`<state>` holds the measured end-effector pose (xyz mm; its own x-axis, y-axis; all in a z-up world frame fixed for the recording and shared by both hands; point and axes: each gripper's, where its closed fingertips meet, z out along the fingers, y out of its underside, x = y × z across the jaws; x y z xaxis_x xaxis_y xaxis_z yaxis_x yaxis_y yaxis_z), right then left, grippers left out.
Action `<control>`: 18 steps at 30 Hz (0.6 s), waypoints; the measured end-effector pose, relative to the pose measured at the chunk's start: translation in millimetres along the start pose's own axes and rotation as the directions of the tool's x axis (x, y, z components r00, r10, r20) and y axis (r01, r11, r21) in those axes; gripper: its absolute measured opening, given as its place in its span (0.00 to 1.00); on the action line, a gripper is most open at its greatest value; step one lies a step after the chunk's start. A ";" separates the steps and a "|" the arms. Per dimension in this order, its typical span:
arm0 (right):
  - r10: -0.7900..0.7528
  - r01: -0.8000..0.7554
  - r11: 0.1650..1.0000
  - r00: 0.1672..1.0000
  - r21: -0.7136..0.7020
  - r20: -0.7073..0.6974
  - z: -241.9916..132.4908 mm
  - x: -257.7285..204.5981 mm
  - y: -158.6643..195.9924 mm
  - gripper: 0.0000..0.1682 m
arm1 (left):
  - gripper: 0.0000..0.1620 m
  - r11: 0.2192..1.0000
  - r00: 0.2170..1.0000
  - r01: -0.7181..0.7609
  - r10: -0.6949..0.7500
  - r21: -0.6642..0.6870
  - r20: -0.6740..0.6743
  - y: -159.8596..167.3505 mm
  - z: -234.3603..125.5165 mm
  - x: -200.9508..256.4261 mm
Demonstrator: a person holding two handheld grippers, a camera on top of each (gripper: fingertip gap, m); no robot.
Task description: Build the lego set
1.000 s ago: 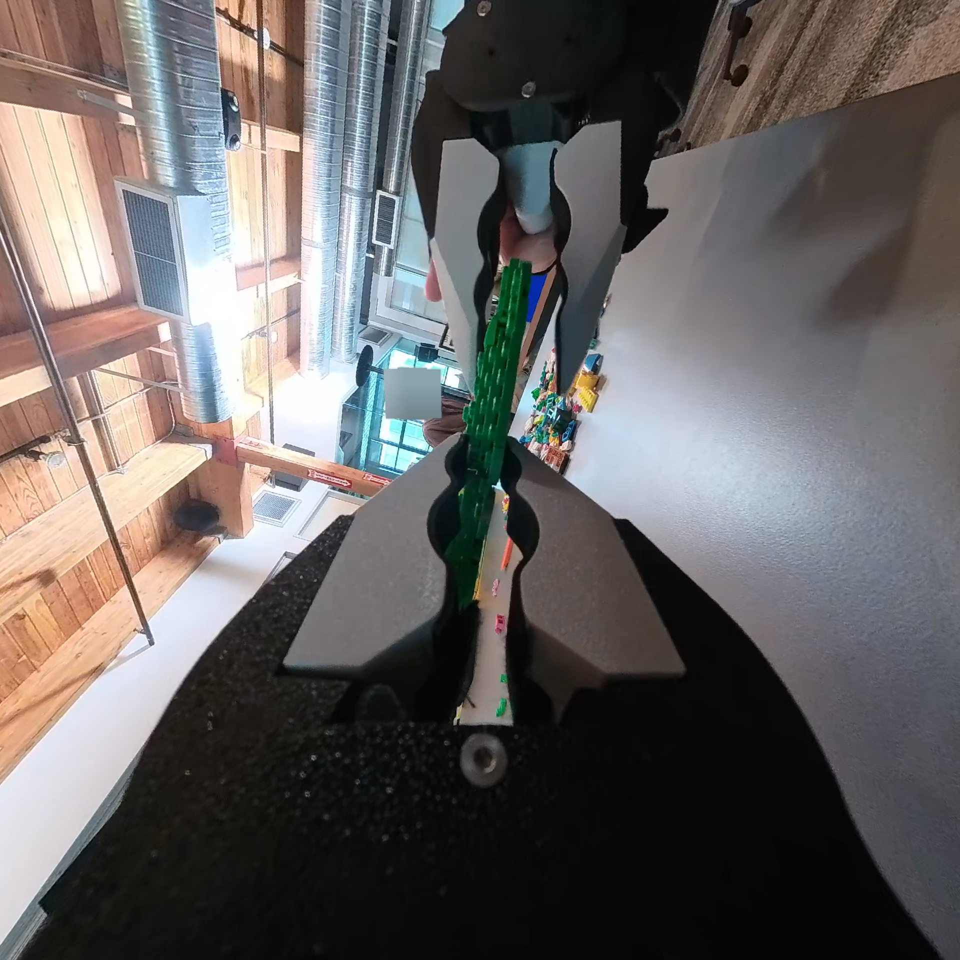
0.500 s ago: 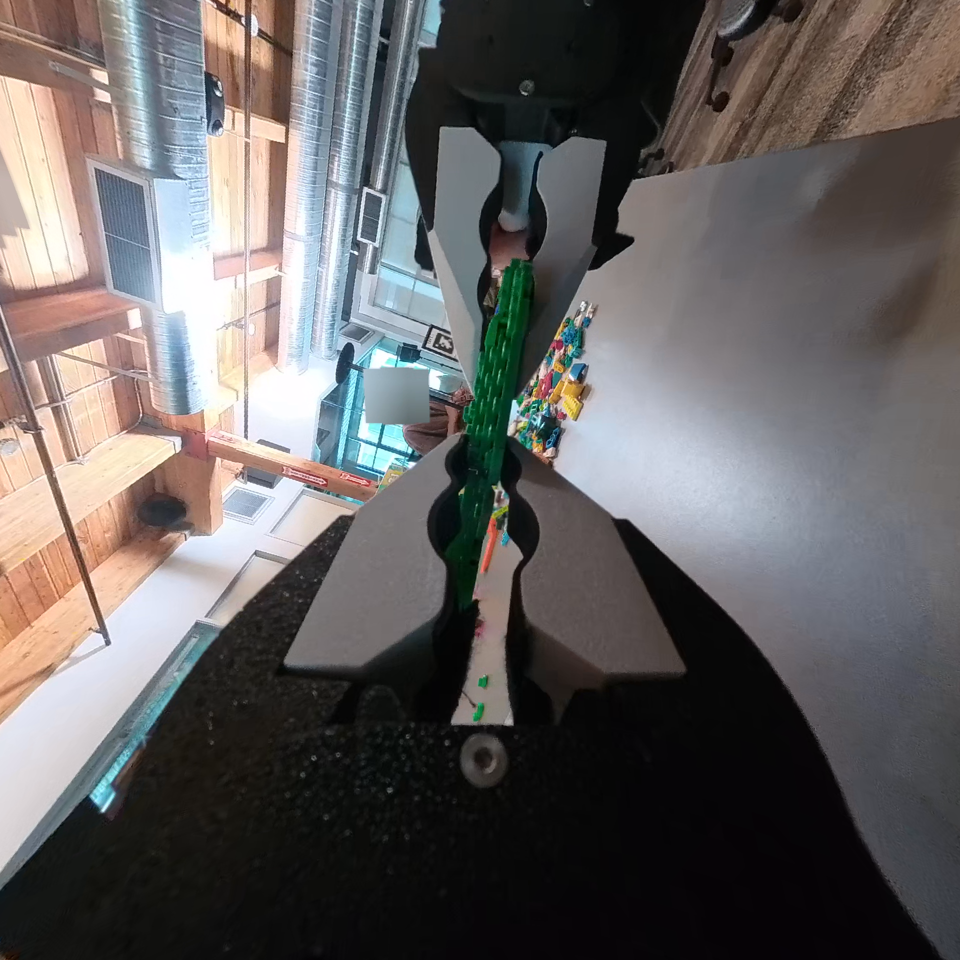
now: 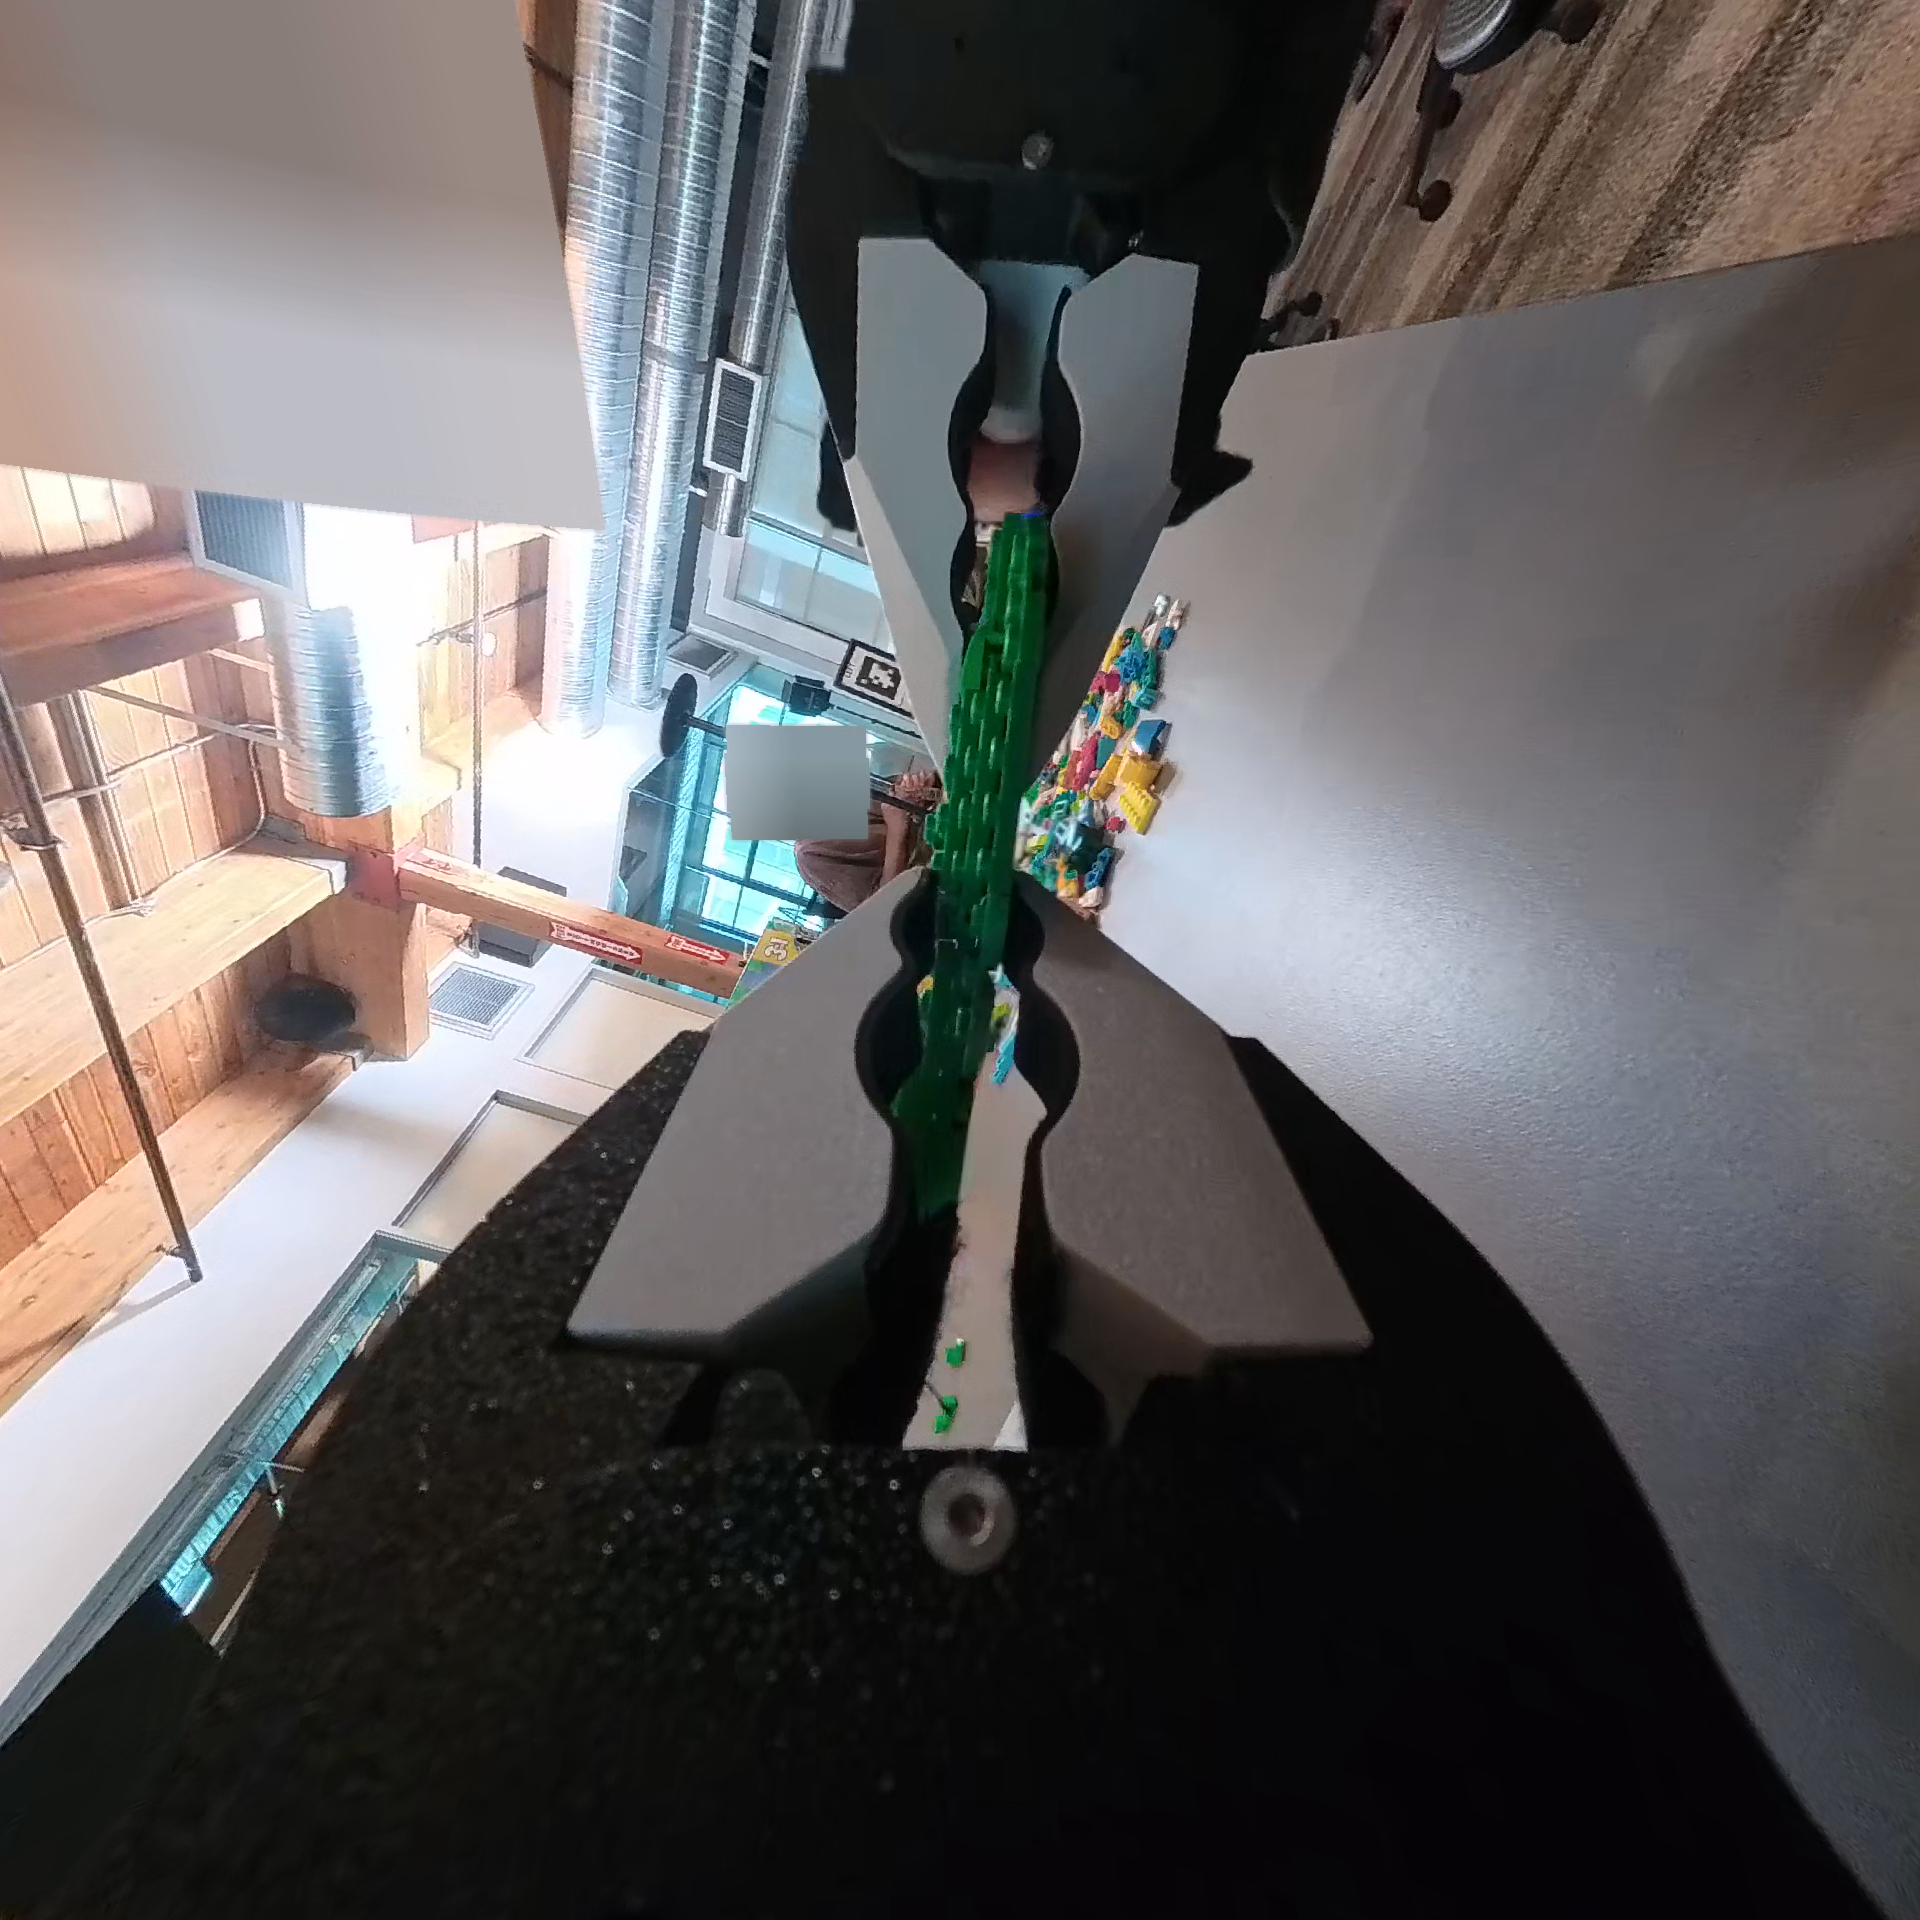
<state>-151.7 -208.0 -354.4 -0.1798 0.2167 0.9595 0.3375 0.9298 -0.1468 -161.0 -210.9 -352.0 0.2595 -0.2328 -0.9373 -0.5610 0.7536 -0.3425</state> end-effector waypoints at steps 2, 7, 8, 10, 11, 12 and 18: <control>0.094 -0.094 0.995 0.995 0.036 -0.010 -0.7 3.2 -2.2 0.14 | 0.05 1.000 0.999 0.017 -0.017 0.010 0.034 -1.6 -0.6 -6.8; 0.345 -0.342 0.934 0.938 0.103 -0.017 -5.5 16.2 0.5 0.34 | 0.05 0.986 0.982 0.162 -0.166 0.046 0.090 1.6 -5.5 -24.7; 0.370 -0.365 0.924 0.928 0.113 -0.029 -6.7 18.5 3.4 0.34 | 0.05 0.978 0.974 0.198 -0.203 0.061 0.098 1.9 -6.9 -28.4; 0.412 -0.402 0.906 0.910 0.131 -0.054 -7.9 21.3 9.5 0.34 | 0.05 0.963 0.958 0.257 -0.265 0.085 0.111 3.3 -9.4 -34.7; 0.430 -0.418 0.897 0.901 0.141 -0.062 -8.1 22.0 11.7 0.34 | 0.05 0.956 0.951 0.278 -0.288 0.094 0.116 4.4 -10.5 -37.2; 0.449 -0.434 0.887 0.891 0.157 -0.069 -8.1 23.1 12.7 0.34 | 0.05 0.950 0.944 0.295 -0.306 0.100 0.122 5.6 -11.3 -39.4; 0.720 -0.686 0.648 0.694 0.332 0.028 4.6 36.2 19.7 0.37 | 0.06 0.940 0.931 0.327 -0.339 0.101 0.138 10.0 -13.0 -43.9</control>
<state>-155.8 -180.5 -323.7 0.0920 0.8279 0.5533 0.0348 0.5526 -0.8327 -188.2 -201.2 -315.1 0.5397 -0.3871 -0.7475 -0.3633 0.6939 -0.6217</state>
